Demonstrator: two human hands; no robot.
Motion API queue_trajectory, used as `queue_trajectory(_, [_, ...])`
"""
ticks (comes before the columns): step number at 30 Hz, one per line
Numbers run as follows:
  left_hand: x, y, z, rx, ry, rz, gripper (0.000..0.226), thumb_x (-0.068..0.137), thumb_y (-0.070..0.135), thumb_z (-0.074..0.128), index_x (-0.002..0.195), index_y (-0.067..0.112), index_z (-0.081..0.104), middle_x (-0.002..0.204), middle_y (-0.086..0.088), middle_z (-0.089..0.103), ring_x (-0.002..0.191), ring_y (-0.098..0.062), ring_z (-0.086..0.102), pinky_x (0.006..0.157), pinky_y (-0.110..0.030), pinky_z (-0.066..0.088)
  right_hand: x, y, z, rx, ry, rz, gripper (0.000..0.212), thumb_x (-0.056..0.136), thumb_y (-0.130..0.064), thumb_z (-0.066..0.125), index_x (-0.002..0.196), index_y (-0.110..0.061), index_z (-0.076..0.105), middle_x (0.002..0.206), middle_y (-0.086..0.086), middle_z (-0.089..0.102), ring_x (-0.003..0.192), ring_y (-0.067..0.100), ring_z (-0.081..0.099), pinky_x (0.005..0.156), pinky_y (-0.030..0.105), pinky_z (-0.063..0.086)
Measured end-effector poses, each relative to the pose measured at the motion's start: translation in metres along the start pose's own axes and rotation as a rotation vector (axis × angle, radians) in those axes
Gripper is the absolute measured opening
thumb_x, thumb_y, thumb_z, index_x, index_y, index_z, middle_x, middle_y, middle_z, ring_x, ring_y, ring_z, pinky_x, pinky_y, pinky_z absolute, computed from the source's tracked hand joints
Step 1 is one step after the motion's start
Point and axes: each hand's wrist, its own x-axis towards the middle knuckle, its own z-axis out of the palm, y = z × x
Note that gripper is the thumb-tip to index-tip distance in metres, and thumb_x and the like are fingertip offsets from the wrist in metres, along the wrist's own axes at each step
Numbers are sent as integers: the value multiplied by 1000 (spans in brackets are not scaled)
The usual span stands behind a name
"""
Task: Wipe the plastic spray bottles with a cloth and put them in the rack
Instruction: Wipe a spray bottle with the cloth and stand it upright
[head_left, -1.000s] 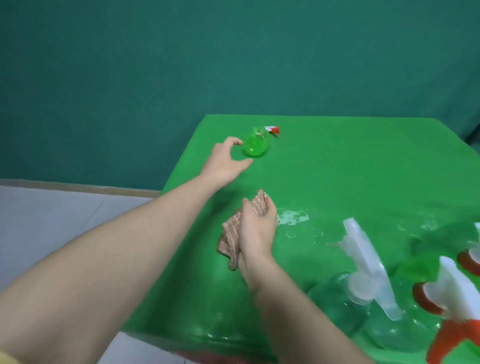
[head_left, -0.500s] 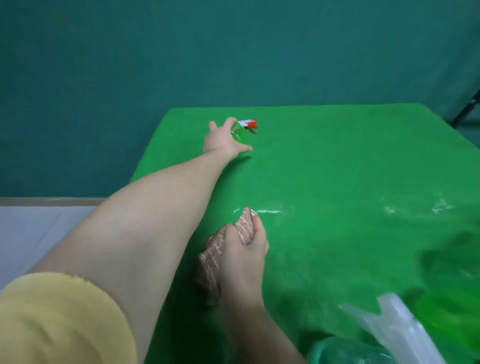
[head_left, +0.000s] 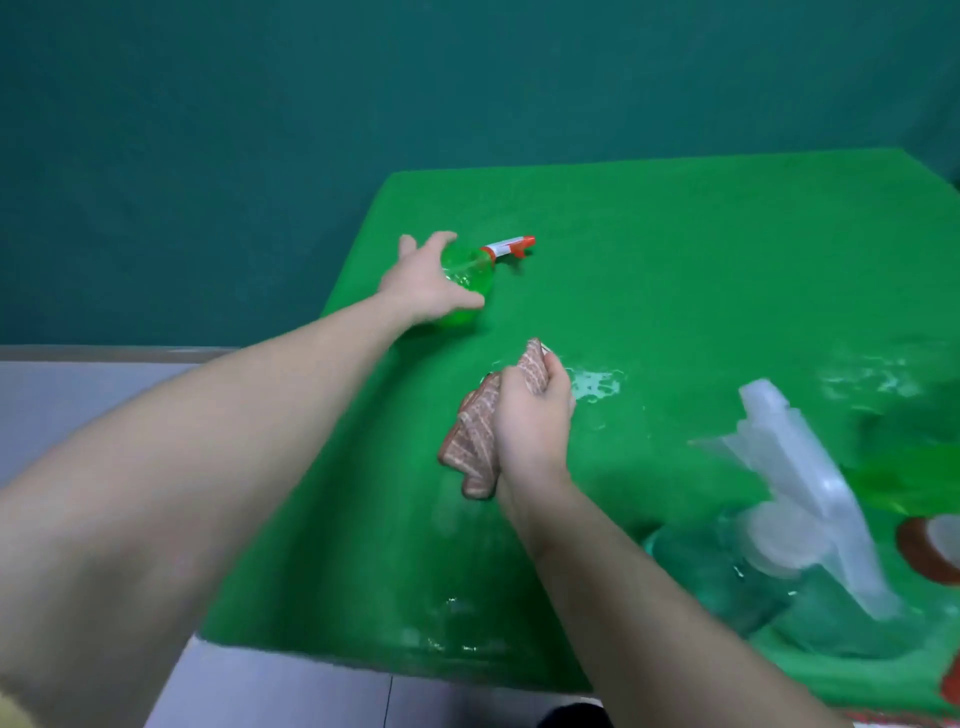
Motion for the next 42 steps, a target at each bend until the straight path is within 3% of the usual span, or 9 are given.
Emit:
queue_trajectory(3, [-42,-17,-16,35,-74,-58,97,78,37,84,159,24,31,156,-15,22,128,-34,53,110,-37,44,-21,2,-4,-4,-27,-10,65,91,-28,53,153,-32,35,146,5,43,110,27,62,93,45,56])
queue_trajectory(7, [-98,-26,-33,208,-182,-151,98,80,33,84,158,19,25,161,-20,19,138,-40,43,115,-43,38,-47,7,-22,-45,-108,-31,58,100,-19,48,156,-28,33,146,-2,40,87,1,54,50,3,43])
queue_trajectory(15, [-193,-29,-20,234,-101,-201,103,83,41,82,152,9,13,141,-16,55,118,-34,60,89,-39,48,-99,24,-49,-85,-205,-52,61,81,-31,51,141,-38,43,128,7,61,103,29,67,95,53,55])
queue_trajectory(21, [-238,-30,-11,200,6,-175,98,73,49,88,144,20,28,120,-9,65,99,-30,68,76,-38,55,-117,23,-78,-154,-275,-89,56,88,-27,52,143,-30,45,126,10,64,100,27,68,95,52,56])
queue_trajectory(26, [-278,-21,-11,213,-62,-152,104,77,44,86,158,23,24,161,-14,27,129,-35,54,105,-46,49,-127,19,-95,-226,-289,-195,56,86,-31,48,142,-29,51,131,12,61,104,27,67,96,50,55])
queue_trajectory(31, [-301,-18,-6,301,-4,-118,93,76,47,84,148,23,31,155,-12,29,98,-28,65,68,-35,52,-127,17,-100,-270,-288,-279,24,97,-32,41,97,-50,58,125,18,64,93,22,59,98,50,51])
queue_trajectory(35, [-313,-24,-1,377,27,-65,86,75,47,84,140,23,34,128,-6,50,78,-19,63,55,-32,50,-106,19,-101,-218,-238,-303,61,78,-61,44,127,-30,62,137,15,58,119,34,63,109,55,44])
queue_trajectory(39, [-315,-29,-2,299,71,-36,82,75,41,85,139,24,36,115,-1,53,77,-16,61,59,-33,50,-117,-1,-106,-319,-243,-487,45,106,-30,44,149,-18,45,148,4,37,123,7,47,117,29,29])
queue_trajectory(42, [-315,-34,-3,276,102,-23,79,76,43,82,140,25,40,113,3,54,79,-14,61,62,-32,50,-106,-9,-103,-308,-185,-601,40,107,-24,44,146,-18,45,145,5,43,121,7,47,117,33,35])
